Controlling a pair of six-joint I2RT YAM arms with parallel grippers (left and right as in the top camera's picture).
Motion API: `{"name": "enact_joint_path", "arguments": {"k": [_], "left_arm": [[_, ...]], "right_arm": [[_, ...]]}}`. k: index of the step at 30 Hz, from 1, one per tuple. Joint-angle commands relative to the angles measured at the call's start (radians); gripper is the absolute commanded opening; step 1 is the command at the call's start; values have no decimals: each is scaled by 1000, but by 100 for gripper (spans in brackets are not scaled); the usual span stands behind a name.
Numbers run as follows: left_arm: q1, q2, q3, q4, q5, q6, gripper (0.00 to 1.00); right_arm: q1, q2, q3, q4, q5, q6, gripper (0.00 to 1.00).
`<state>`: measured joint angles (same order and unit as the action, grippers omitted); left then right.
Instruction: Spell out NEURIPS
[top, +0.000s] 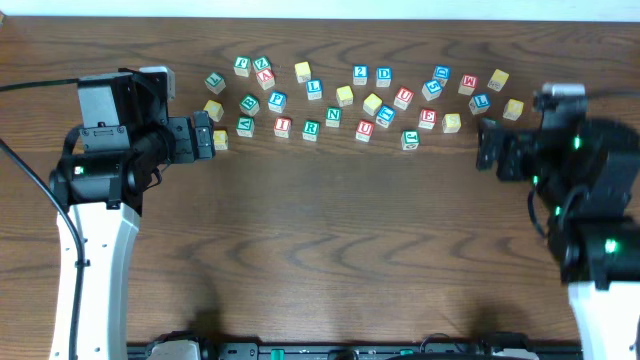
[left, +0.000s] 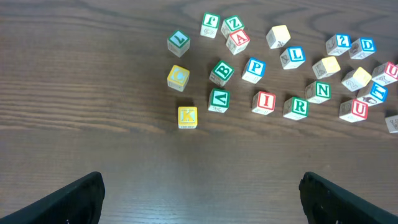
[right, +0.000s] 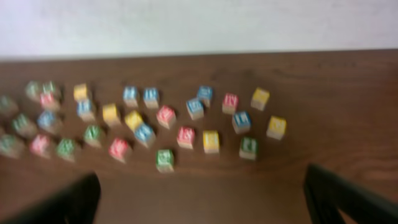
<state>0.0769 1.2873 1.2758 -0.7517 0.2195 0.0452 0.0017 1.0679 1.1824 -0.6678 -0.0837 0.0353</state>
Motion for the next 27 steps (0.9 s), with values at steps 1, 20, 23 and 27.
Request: {"name": "enact_joint_path", "arguments": {"k": [1,20,23,27], "left_arm": [[2,0,18,10,4,-26,98],[-152,262,371,-172,-240,-187,98],[-181,340,467,-215,-240,-223,98],[-212,395,510,-224,-239,-250,98]], "right_arm": [[31,97,123,-53,-9,-11,99],[93,507,437,-264,-155,-6,99],[93,525,437,-264,-156,-6,99],[93,538,437,-261,-163,-6,99]]}}
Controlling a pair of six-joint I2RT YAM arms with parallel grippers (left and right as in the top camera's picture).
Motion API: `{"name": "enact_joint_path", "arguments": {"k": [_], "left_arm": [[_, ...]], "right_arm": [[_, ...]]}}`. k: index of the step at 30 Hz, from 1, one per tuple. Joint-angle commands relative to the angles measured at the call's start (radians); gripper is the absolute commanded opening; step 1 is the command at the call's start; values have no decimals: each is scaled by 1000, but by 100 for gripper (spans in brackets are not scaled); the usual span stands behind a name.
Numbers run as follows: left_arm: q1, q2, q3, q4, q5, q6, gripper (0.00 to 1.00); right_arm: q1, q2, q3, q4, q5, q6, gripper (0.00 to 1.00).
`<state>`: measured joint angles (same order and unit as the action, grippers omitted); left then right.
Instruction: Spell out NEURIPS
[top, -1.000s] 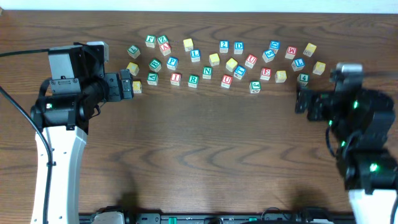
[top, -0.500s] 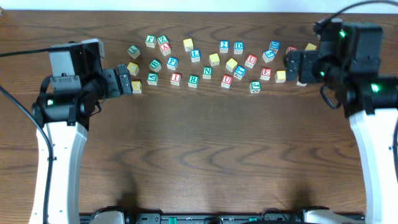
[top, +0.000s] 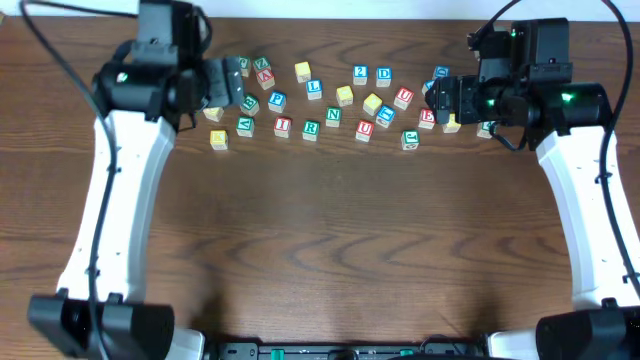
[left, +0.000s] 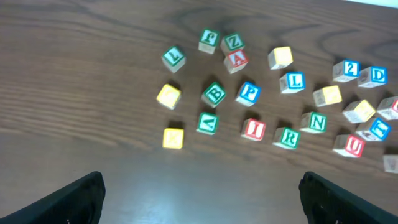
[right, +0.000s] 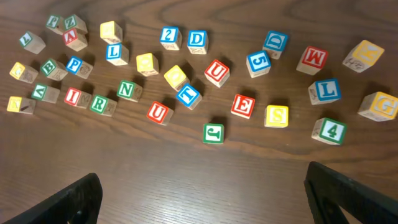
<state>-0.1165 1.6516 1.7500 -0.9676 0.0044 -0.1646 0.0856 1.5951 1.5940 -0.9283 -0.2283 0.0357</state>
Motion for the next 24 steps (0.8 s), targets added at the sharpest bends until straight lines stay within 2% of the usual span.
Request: {"name": "enact_joint_path", "arguments": {"k": [1,8,20,24], "left_arm": [[-27,41,36,-8,-24,-40,98],[-76,81,34,-11,-13,-40,98],[-80,88,34,-5,-13,-40,98],[-80,109,34,-4,-13,-77,99]], "right_arm": [[9,11,26,0,-18,-7,99],[8,11,25,12,-18,-7,99],[8,11,25,19,-18,-7,99],[8,11,25,19,-18,-7,99]]}}
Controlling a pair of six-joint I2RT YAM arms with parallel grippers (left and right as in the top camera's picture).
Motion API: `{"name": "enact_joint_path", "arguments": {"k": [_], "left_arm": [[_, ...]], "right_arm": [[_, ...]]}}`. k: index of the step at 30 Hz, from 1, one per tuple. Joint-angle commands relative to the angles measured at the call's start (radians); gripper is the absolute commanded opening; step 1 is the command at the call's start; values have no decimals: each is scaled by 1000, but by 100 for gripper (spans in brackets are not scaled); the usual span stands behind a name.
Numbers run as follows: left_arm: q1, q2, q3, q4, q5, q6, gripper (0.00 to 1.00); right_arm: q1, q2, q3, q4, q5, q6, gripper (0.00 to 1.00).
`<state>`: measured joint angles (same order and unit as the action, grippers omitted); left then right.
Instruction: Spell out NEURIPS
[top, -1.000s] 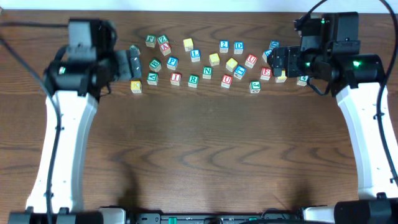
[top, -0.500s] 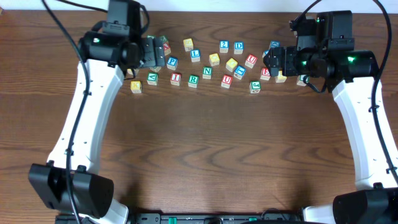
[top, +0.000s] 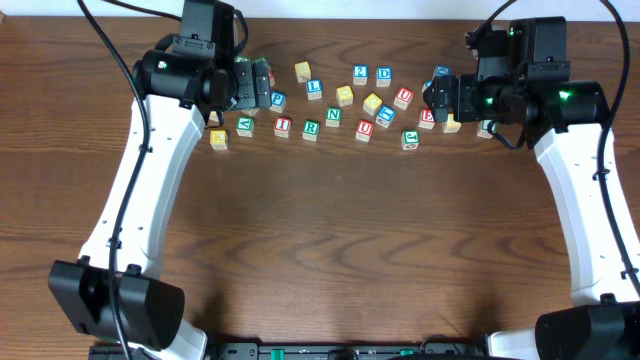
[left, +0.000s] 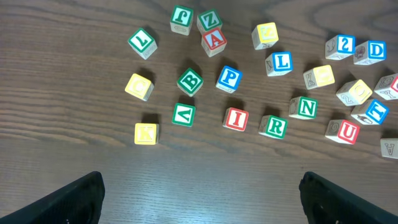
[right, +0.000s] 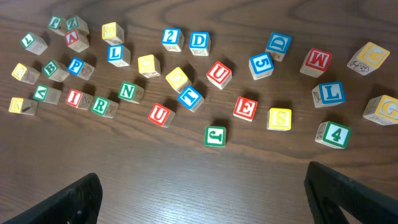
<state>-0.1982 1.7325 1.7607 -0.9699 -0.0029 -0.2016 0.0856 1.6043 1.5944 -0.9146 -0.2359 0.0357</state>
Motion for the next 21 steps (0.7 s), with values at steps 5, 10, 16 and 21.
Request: {"name": "enact_joint_path", "arguments": {"k": [5,10,16,21], "left_arm": [[-18,71,24,6,-6,-115,99],[-72,114,24,40,-5,-116,100],[-136,189,24,55,-6,-119,93],[-175,253,24,94,-6,-126,87]], "right_arm": [[8,2,25,1,-10,-7,99],[8,2,23,-6,-10,-6,99],[8,2,21,-6,-9,5,99],[8,2,19,-7,-3,5,99]]}}
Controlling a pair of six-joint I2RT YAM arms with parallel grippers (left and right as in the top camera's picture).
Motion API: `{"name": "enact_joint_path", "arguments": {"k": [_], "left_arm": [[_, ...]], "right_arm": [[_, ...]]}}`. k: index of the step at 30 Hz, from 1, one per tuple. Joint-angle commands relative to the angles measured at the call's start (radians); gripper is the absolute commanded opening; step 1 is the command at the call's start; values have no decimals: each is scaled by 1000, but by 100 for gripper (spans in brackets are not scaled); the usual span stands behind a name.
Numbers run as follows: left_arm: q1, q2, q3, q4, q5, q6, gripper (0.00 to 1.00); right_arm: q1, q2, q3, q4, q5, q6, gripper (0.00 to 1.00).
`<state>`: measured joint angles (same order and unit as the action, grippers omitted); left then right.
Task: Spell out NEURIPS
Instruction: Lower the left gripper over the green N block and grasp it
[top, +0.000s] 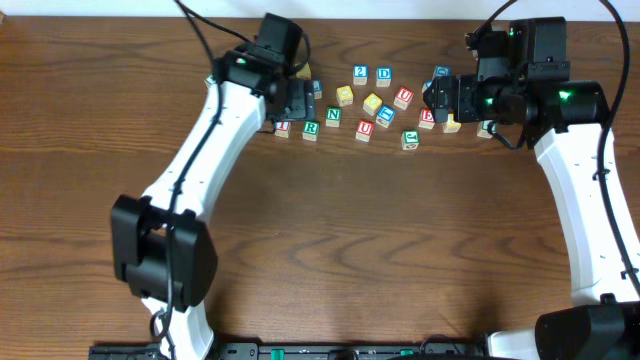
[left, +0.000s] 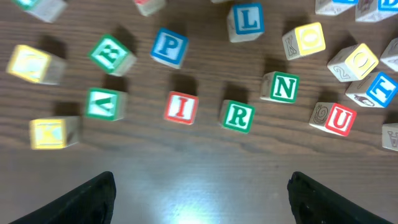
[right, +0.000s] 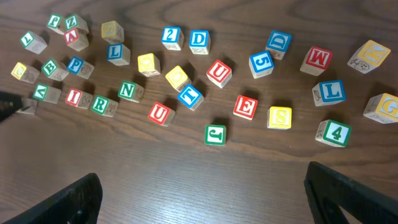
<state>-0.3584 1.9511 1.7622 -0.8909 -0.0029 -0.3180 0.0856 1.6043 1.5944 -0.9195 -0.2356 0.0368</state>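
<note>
Lettered wooden blocks lie scattered along the far part of the table. The left wrist view shows green N (left: 285, 87), red U (left: 339, 118), green R (left: 237, 116), red I (left: 181, 107) and blue P (left: 169, 46). Red E (right: 245, 107) and yellow S (right: 279, 117) show in the right wrist view. My left gripper (left: 200, 186) hangs open just in front of I and R, seen from overhead as the left gripper (top: 293, 100). At the right end of the blocks my right gripper (top: 438, 98) is held high, open and empty, with the right gripper (right: 200, 186) framing bare wood.
Other blocks lie among these: a second red U (right: 219, 73), blue L (left: 247, 20), green B (left: 112, 55), yellow K (left: 51, 132), green J (right: 214, 134), green 4 (right: 333, 132), red M (right: 314, 59). The table's far edge (top: 400, 17) meets a white wall.
My left gripper has moved right along the blocks, from over the left cluster to over I and R, and sits closer to them. The right arm has not moved.
Both arms first stood at the table's sides, grippers open and short of the blocks. Then each was over its own end of the blocks. The left gripper was further right at each moment since; the right one held still. No block has moved.
</note>
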Motion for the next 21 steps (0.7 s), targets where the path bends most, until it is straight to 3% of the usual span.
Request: {"name": "enact_joint_path", "arguments": {"k": [1,8,14,21], "left_arm": [[-21,44,22,27,-6,-10,87],[-79,122,36,164,-6,-9,84],[-91,256,190,161,-8,0,83],[-103,323,242,177,-10,51,63]], "right_arm": [[8,2,18,-2,-3,3,99],[8,2,12,-2,-3,3,99],[8,2,12,-5,-3,3,99],[8,2,12,-29,-3,3,99]]}}
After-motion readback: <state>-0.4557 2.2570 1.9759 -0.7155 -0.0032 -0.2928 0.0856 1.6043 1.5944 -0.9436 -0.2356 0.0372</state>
